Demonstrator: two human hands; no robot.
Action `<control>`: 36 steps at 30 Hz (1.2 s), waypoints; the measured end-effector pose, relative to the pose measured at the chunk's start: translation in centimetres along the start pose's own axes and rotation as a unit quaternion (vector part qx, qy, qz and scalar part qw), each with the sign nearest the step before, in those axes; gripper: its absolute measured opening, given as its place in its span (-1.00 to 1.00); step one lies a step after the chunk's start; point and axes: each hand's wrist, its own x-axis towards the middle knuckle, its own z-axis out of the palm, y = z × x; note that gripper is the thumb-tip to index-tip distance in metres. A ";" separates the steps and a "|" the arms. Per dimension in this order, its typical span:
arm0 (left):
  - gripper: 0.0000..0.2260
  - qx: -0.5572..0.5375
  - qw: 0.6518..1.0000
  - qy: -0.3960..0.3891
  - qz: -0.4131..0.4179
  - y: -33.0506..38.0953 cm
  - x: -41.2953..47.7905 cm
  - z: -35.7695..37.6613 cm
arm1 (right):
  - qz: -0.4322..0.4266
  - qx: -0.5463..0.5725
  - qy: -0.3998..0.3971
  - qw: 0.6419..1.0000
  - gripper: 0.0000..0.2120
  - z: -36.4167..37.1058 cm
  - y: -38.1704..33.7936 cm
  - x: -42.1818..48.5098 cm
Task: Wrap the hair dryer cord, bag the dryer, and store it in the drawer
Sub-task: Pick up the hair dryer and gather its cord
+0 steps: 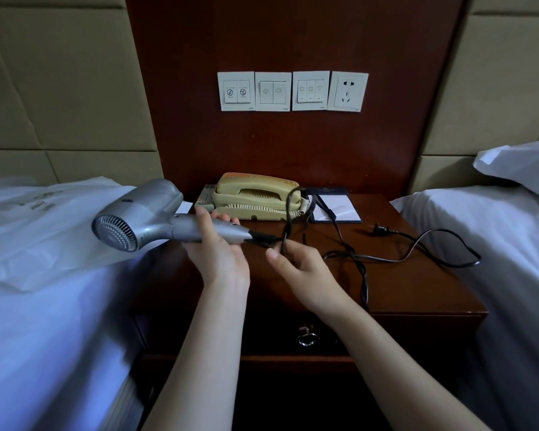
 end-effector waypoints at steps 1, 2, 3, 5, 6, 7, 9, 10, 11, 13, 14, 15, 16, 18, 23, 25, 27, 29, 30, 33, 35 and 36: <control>-0.85 0.006 1.000 -0.005 0.003 0.1 0.1 0.0 | -0.001 -0.015 0.018 1.000 -0.73 -0.2 0.1 0.0; -0.89 0.015 1.000 -0.010 0.006 0.2 0.2 -0.1 | -0.001 -0.036 0.043 0.998 -0.68 -0.5 0.2 0.1; -0.92 0.026 1.000 -0.015 0.008 0.3 0.2 -0.1 | 0.000 -0.055 0.065 0.996 -0.64 -0.9 0.3 0.2; -0.94 0.042 0.999 -0.024 0.013 0.6 0.2 -0.1 | -0.011 -0.091 0.087 0.992 -0.59 -2.1 0.5 0.2; -0.93 0.048 0.998 -0.028 0.012 0.7 0.2 -0.1 | -0.018 -0.107 0.094 0.990 -0.59 -2.7 0.6 0.1; -0.91 0.056 0.998 -0.031 0.008 0.7 0.1 -0.1 | -0.022 -0.120 0.102 0.987 -0.59 -3.3 0.7 0.1; -0.87 0.075 0.997 -0.035 -0.003 0.7 0.0 -0.3 | -0.019 -0.134 0.114 0.984 -0.58 -4.4 0.9 0.1; -0.87 0.086 0.996 -0.036 -0.005 0.8 0.1 -0.5 | -0.016 -0.132 0.123 0.983 -0.57 -5.0 0.9 0.0; -0.90 0.101 0.994 -0.038 -0.002 1.0 0.2 -0.6 | -0.014 -0.119 0.140 0.983 -0.57 -5.7 1.0 -0.2; -0.94 0.128 0.991 -0.040 0.016 1.7 0.6 -0.8 | -0.010 -0.091 0.192 0.977 -0.57 -7.6 1.0 -0.6; -0.93 0.136 0.990 -0.041 0.024 2.0 0.9 -0.8 | -0.008 -0.093 0.209 0.973 -0.56 -8.5 1.0 -0.8; -0.93 0.143 0.988 -0.045 0.028 2.3 1.1 -0.9 | -0.007 -0.106 0.216 0.971 -0.54 -9.3 1.0 -1.0; -0.93 0.155 0.986 -0.051 0.029 2.5 1.1 -0.9 | -0.007 -0.123 0.219 0.968 -0.53 -9.8 1.1 -1.2; -0.94 0.194 0.979 -0.062 0.026 2.6 0.9 -1.2 | -0.001 -0.151 0.230 0.961 -0.52 -10.8 1.5 -1.4; -0.94 0.243 0.967 -0.056 0.041 2.7 1.3 -1.7 | 0.043 -0.230 0.283 0.930 -0.50 -12.6 1.9 -1.9; -0.94 0.254 0.965 -0.049 0.041 2.6 1.4 -2.1 | 0.071 -0.333 0.274 0.899 -0.53 -12.0 2.0 -2.0; -0.93 0.258 0.964 -0.048 0.036 2.2 1.2 -2.5 | 0.093 -0.418 0.253 0.868 -0.67 -10.9 2.4 -1.9; -0.93 0.250 0.966 -0.044 0.042 1.8 0.9 -2.6 | 0.082 -0.486 0.228 0.840 -0.80 -10.0 3.2 -1.8; -0.92 0.240 0.969 -0.037 0.049 1.7 0.8 -2.6 | 0.061 -0.512 0.216 0.829 -0.81 -9.7 3.7 -1.8; -0.88 0.186 0.980 -0.012 0.074 1.5 0.8 -2.0 | -0.031 -0.553 0.169 0.815 -0.73 -8.5 4.5 -1.7; -0.87 0.158 0.983 0.003 0.091 1.4 0.8 -1.7 | -0.071 -0.522 0.142 0.838 -0.65 -7.4 4.3 -1.5; -0.87 0.149 0.984 0.009 0.098 1.4 0.7 -1.6 | -0.080 -0.490 0.119 0.860 -0.61 -6.8 4.0 -1.5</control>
